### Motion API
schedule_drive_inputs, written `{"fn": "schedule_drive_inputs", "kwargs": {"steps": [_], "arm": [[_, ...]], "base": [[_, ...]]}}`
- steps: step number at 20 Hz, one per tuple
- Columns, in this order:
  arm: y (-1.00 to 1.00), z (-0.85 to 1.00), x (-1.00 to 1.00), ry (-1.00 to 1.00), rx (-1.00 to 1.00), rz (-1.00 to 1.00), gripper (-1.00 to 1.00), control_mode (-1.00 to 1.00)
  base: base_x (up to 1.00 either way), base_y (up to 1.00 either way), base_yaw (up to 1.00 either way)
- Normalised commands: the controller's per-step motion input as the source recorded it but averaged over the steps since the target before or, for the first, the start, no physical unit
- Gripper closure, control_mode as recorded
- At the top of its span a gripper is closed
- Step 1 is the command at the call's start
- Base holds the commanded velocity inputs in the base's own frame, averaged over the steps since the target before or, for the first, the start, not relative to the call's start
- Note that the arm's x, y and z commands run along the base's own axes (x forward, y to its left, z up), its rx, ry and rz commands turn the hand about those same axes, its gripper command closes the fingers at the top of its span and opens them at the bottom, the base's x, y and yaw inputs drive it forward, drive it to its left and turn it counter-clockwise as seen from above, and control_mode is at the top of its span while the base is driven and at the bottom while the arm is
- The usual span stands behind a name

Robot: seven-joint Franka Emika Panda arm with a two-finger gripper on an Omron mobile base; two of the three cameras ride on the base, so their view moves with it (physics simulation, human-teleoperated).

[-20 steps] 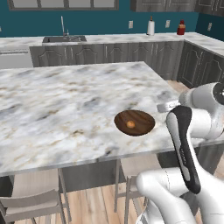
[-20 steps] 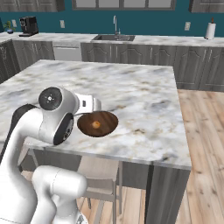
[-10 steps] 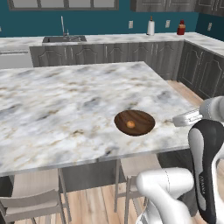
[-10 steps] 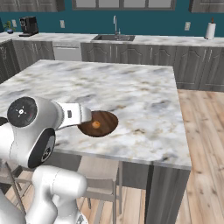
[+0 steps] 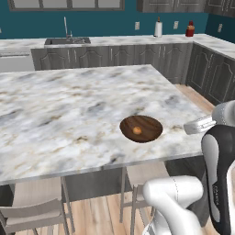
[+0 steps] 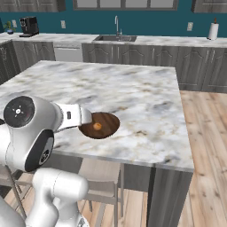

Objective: Retrieve the tangerine and mango from the fridge and place them into the bowl on the dining table.

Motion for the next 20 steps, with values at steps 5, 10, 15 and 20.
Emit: {"fn": "schedule_drive_inputs", "kwargs": {"steps": [5,10,15,20], "arm": [[0.00,0.00,0.00,0.00,0.00,0.00,-1.00,1.00],[0.00,0.00,0.00,0.00,0.00,0.00,-1.00,1.00],[0.00,0.00,0.00,0.00,0.00,0.00,-1.00,1.00],[0.00,0.00,0.00,0.00,0.00,0.00,-1.00,1.00]], "base": [[-0.62,-0.06,0.00],[-1.00,-0.38,-0.18],[-0.81,-0.56,-0.42],[-0.13,-0.48,-0.53]]}}
